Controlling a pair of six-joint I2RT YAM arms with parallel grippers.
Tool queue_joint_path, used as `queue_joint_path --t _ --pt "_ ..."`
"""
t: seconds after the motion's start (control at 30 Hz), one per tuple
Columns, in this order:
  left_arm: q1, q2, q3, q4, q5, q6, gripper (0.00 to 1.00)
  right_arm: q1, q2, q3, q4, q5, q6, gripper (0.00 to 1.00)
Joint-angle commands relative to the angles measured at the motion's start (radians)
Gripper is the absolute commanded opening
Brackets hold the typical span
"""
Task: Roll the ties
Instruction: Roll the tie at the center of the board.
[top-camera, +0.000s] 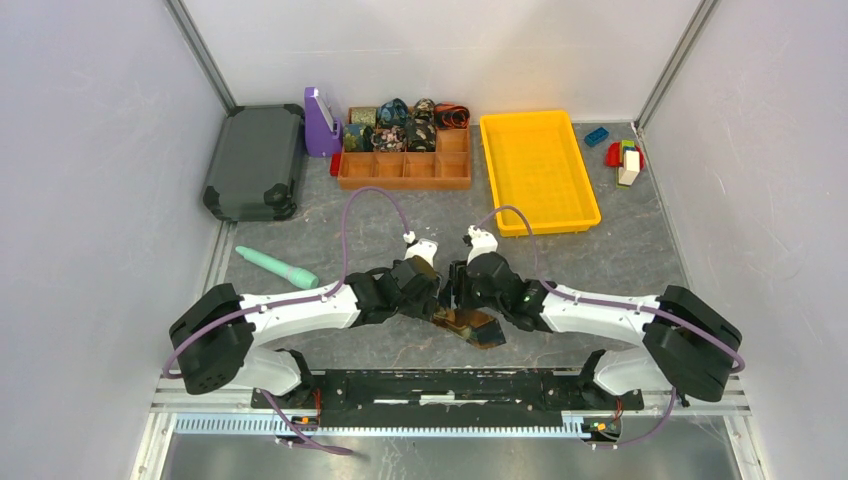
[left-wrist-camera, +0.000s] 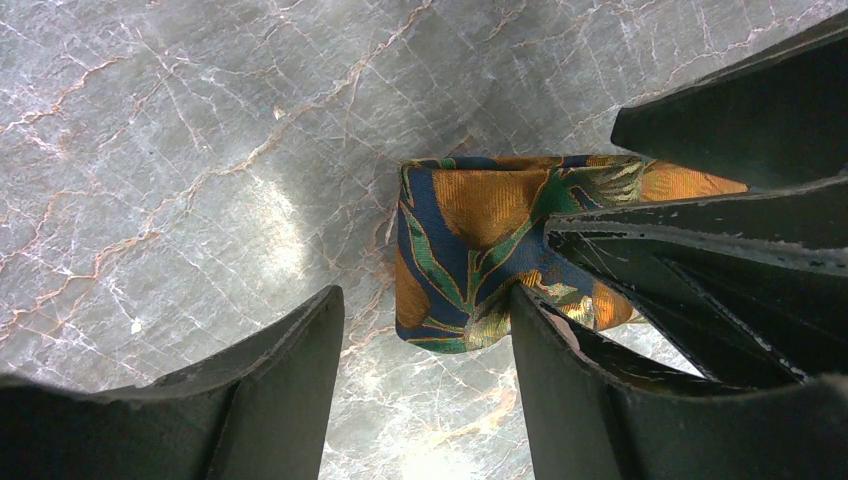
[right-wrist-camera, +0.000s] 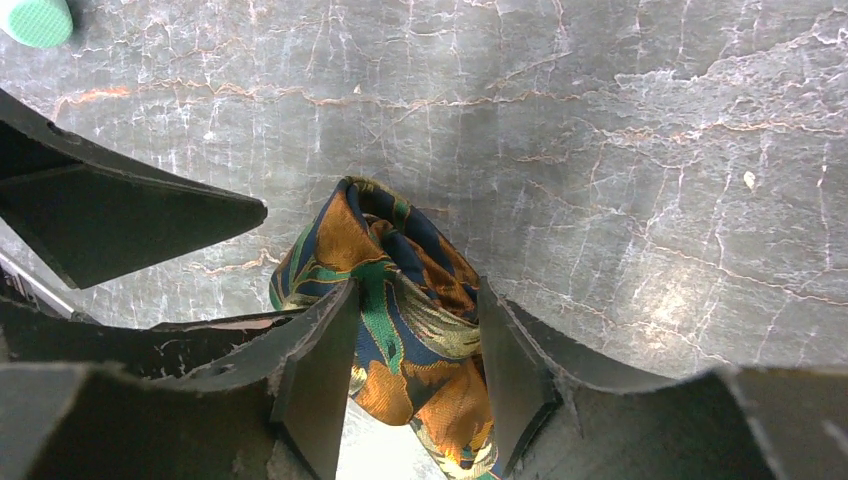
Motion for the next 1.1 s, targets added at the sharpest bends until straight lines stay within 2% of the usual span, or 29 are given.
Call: queue_joint_path --t 0.0,0.2,0.37,0.57,0.77,1.07 --pt "0.002 -0.015 0.015 0.000 0.007 0.045 0.68 -0.004 -0.003 -0.028 0.060 -0.030 0.004 0.52" --pt "0.003 -0.025 0.021 0.006 0.018 0.039 0.69 -0.003 0.000 -0.077 0.083 -0.034 0.012 0.44" --pt "0.020 -0.027 0.034 0.000 0.052 0.026 0.76 -0.003 -0.011 -0.129 0.128 -0.035 0.032 0.39" --pt "0.070 -0.059 -0.004 0.083 0.221 0.052 0.82 -0.003 -0.016 -0.156 0.143 -0.047 0.037 0.38" --pt "0.163 -0.070 -0.085 0.214 0.419 0.037 0.83 -0.002 -0.030 -0.192 0.171 -0.055 0.052 0.36" --pt "0.177 0.025 -0.108 0.326 0.555 0.012 0.83 -0.002 -0.025 -0.213 0.191 -0.067 0.063 0.34"
